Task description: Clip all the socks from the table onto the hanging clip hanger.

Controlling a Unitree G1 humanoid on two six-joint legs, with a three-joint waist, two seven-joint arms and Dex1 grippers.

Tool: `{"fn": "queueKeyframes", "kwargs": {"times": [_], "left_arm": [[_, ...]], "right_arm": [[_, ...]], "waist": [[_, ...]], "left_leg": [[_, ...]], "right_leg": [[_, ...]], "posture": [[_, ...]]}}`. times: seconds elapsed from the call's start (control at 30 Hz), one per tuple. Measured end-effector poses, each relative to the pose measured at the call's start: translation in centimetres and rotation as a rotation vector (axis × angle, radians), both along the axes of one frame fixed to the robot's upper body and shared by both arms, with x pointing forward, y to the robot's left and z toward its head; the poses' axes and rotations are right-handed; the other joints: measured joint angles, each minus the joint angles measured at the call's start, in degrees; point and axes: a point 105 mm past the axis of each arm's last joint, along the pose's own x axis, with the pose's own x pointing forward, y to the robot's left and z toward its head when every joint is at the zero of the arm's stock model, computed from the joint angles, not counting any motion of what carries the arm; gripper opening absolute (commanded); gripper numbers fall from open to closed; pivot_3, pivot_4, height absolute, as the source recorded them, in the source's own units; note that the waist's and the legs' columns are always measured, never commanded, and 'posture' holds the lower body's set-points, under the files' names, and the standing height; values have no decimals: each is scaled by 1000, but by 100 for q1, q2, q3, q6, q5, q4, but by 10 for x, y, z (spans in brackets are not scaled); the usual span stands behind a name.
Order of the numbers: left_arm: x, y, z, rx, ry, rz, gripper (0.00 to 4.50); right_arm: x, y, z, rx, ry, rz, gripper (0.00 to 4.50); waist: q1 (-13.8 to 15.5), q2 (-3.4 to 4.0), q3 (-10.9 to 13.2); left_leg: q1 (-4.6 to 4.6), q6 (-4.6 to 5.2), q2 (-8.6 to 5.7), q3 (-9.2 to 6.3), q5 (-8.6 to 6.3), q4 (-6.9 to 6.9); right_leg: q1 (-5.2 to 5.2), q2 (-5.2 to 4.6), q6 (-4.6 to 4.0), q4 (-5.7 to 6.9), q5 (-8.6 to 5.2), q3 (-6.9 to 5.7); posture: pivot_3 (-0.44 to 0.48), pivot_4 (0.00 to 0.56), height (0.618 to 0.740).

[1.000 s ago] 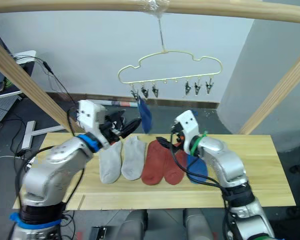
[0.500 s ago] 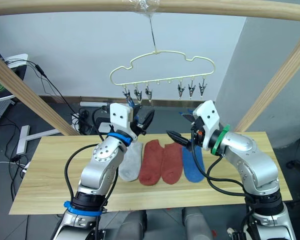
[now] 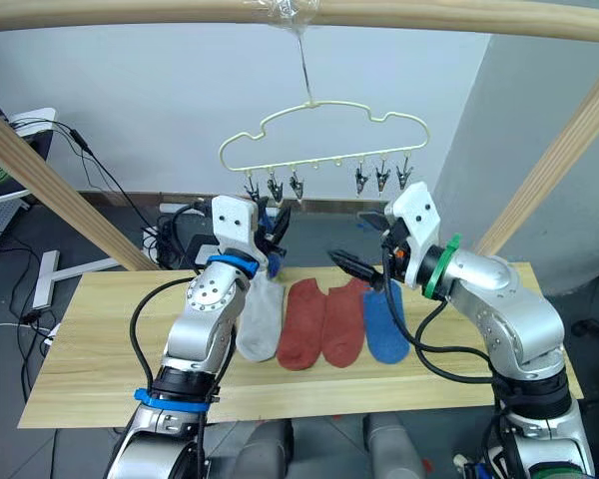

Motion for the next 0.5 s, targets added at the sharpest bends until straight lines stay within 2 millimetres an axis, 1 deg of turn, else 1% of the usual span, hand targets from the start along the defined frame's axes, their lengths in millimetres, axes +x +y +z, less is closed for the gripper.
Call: {"fn": "queueKeyframes", "kwargs": {"times": [0.23, 0.5], "left_arm": [[8, 1, 1, -4, -15, 27, 2058], [14, -1, 11, -28, -48, 42, 2058]], "right_arm": [[0, -2, 0, -3, 5, -5, 4500], [0, -3, -1, -3, 25, -12, 4500]], "waist": [[-11, 0, 0], [-17, 0, 0]], "left_leg": [[-2, 0, -1, 0, 0, 7], [-12, 1, -1, 0, -1, 36]], "right_leg": [[-1, 0, -11, 4, 9, 0], [1, 0, 6, 5, 12, 1]], "posture": [[-100, 236, 740], [-106, 234, 740]]}}
